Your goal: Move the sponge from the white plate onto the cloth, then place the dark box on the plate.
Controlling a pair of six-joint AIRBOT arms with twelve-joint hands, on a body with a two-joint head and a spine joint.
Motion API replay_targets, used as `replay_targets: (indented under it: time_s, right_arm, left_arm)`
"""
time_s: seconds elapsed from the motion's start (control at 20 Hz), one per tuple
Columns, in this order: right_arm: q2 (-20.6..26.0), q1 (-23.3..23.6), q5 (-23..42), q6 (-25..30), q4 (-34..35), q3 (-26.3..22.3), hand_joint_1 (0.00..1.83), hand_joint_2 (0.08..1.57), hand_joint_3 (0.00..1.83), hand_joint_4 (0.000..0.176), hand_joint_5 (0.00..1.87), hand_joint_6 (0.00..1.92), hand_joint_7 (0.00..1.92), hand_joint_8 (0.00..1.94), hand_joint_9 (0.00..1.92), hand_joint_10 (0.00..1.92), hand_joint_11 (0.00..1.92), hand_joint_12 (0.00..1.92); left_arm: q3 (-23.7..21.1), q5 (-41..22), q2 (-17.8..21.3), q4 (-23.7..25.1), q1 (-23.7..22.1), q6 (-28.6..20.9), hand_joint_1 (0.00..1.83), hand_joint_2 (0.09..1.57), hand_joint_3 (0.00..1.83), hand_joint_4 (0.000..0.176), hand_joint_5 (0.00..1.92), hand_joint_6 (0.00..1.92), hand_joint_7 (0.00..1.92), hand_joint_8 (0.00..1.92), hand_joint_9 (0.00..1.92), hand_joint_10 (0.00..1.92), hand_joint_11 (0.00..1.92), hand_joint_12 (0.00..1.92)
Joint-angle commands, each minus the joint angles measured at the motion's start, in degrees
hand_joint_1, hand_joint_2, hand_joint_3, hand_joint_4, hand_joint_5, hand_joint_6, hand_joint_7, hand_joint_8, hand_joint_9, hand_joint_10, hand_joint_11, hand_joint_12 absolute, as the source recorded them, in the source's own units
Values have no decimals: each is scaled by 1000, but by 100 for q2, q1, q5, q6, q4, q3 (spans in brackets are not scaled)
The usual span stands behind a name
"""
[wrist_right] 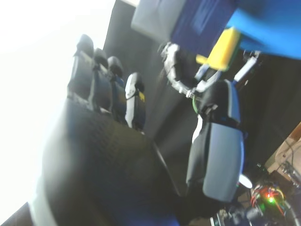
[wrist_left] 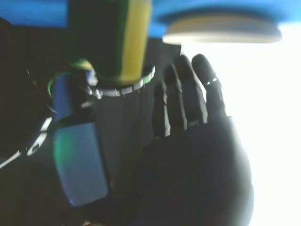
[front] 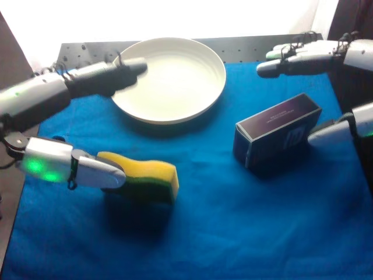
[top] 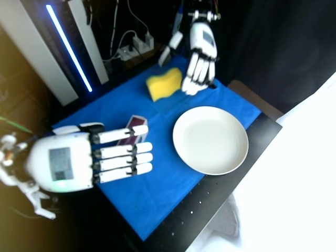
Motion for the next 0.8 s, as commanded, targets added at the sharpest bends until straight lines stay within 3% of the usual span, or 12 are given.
replay_targets:
  time_s: [0.0, 0.1, 0.15, 0.25, 0.35, 0.4, 0.5, 0.55, 0.6, 0.65, 0.7, 0.75]
  right_arm:
    - [-66, 91, 333, 32, 280, 39, 852, 981, 10, 142, 253, 1, 132, 0, 40, 0, 40, 9]
    - [-128, 103, 210, 32, 202, 81, 785, 985, 9, 107, 298, 16, 170, 14, 56, 9, 83, 29]
    - [-179, 114, 130, 32, 167, 116, 853, 995, 4, 120, 342, 9, 201, 7, 91, 8, 96, 45]
    - [-283, 118, 51, 32, 158, 183, 950, 1010, 1, 105, 420, 2, 338, 7, 279, 2, 51, 593]
    - [-346, 118, 30, 32, 158, 213, 1033, 1007, 0, 68, 500, 2, 450, 3, 409, 8, 24, 919]
    - [-372, 118, 22, 32, 150, 225, 1041, 1013, 0, 56, 535, 3, 504, 4, 471, 12, 51, 987]
    - [-396, 118, 18, 32, 148, 246, 1149, 1022, 0, 7, 723, 17, 727, 31, 702, 60, 222, 1087]
    - [-397, 118, 18, 32, 148, 248, 1161, 1035, 1, 0, 782, 20, 795, 42, 785, 92, 294, 1146]
    - [-397, 118, 18, 32, 150, 249, 1180, 1150, 10, 0, 836, 867, 832, 1055, 836, 210, 330, 1346]
    - [-397, 123, 20, 32, 155, 240, 1172, 1214, 0, 0, 783, 1119, 794, 1350, 763, 729, 449, 1498]
    - [-390, 149, 44, 32, 157, 218, 1312, 1177, 0, 0, 820, 1066, 843, 1231, 833, 1258, 625, 1457]
    - [-386, 166, 164, 32, 164, 197, 1363, 1142, 0, 0, 888, 1105, 903, 1063, 867, 1281, 712, 1295]
  left_arm:
    - [-41, -830, 28, -193, 20, -15, 792, 763, 0, 117, 52, 0, 263, 2, 306, 60, 0, 878]
    - [-57, -911, 16, -237, 34, 0, 784, 776, 1, 113, 65, 0, 350, 5, 396, 25, 44, 876]
    - [-62, -932, -1, -254, 34, 13, 787, 779, 1, 117, 67, 0, 354, 3, 393, 16, 40, 864]
    - [-65, -944, -20, -271, 51, 14, 829, 771, 0, 115, 75, 3, 357, 2, 397, 13, 44, 871]
    - [-72, -946, -19, -317, 110, 14, 808, 777, 1, 100, 86, 5, 349, 0, 382, 5, 26, 872]
    - [-76, -964, -19, -351, 145, 14, 798, 778, 1, 100, 86, 4, 357, 3, 395, 10, 35, 879]
    - [-88, -995, -28, -385, 171, 14, 811, 778, 0, 98, 97, 4, 354, 3, 392, 4, 1, 913]
    - [-88, -1009, -36, -400, 175, 14, 811, 775, 0, 93, 104, 6, 358, 4, 395, 5, 6, 917]
    - [-85, -1040, -45, -436, 184, 15, 781, 784, 2, 87, 105, 6, 361, 5, 397, 6, 0, 914]
    - [-85, -1083, -41, -475, 210, 18, 777, 788, 3, 88, 101, 3, 343, 1, 388, 1, 0, 924]
    - [-86, -1170, -24, -558, 266, 36, 795, 788, 2, 83, 110, 4, 339, 0, 390, 2, 0, 944]
    - [-94, -1266, -1, -661, 343, 53, 827, 796, 4, 60, 115, 2, 341, 0, 387, 5, 0, 877]
